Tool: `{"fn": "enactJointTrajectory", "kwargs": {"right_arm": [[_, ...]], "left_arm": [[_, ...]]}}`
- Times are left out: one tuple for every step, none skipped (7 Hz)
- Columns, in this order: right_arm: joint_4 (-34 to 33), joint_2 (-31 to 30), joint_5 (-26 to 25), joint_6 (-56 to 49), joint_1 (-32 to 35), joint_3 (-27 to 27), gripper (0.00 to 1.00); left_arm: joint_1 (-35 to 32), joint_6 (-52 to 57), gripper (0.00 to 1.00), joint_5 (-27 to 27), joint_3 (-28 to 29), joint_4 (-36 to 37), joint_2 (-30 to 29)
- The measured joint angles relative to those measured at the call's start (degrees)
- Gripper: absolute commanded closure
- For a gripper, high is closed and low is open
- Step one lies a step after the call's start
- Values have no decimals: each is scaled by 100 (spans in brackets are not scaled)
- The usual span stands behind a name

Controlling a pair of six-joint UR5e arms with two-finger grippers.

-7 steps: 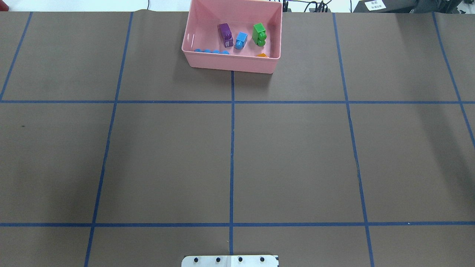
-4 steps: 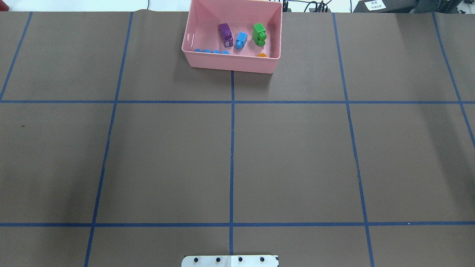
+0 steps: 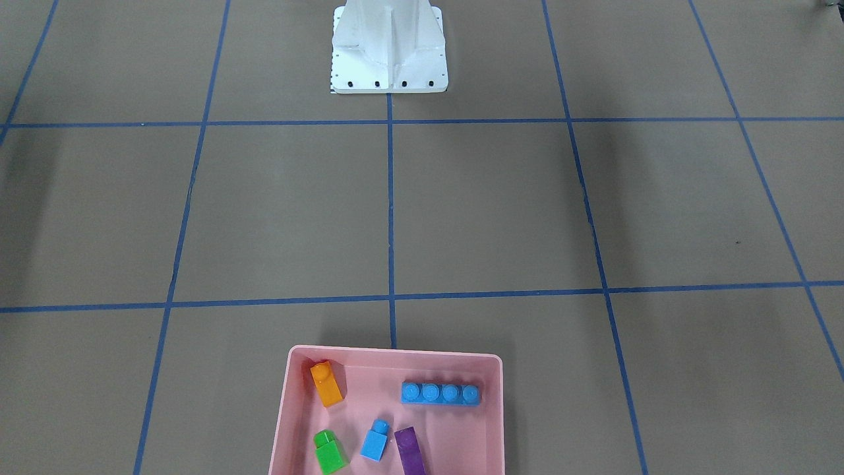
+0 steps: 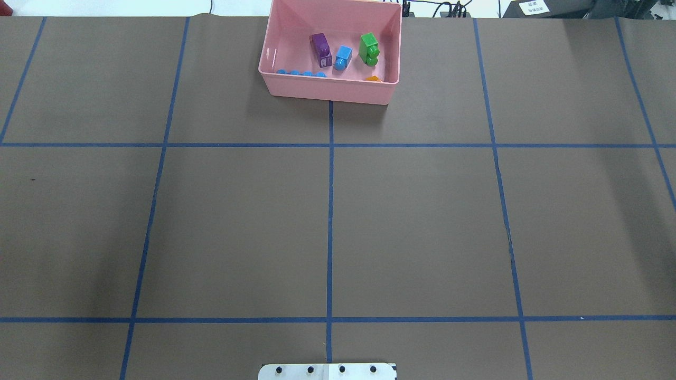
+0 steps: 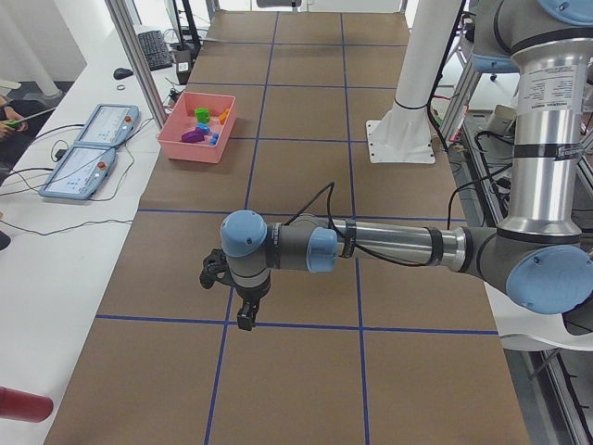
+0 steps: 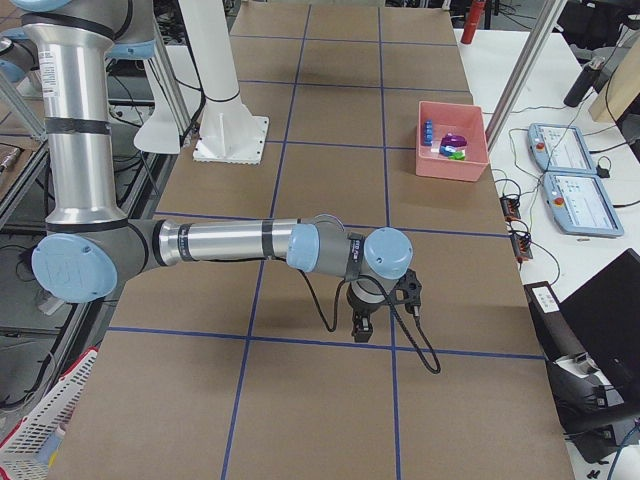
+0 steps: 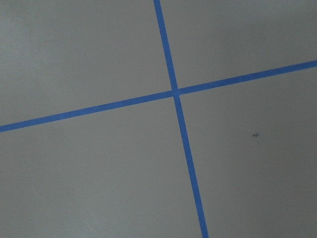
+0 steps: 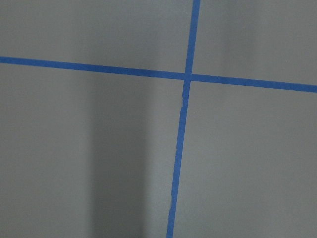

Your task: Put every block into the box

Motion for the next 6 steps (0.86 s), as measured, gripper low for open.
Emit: {"fn": "enactJointTrajectory", "kwargs": {"right_arm": [[1,-5,6,-2,0,16,0],[1,-11,20,-5,0,25,0],[3,-21,35,-8,0,61,0],[29,-31,43,-5,0,141,0],[91,-35,44,32,0,261,0],[157,-34,39,102,0,389,0]], "left_arm": [[-10,16,0,0,6,-10,-14],[-16,23,0,1,12,-18,-15],[-36,26,0,0,9,-27,1],[-74,27,0,-7,-3,-38,36],[-102,28,0,-10,-13,-54,69],[-118,28,0,-9,-31,-68,90]]}}
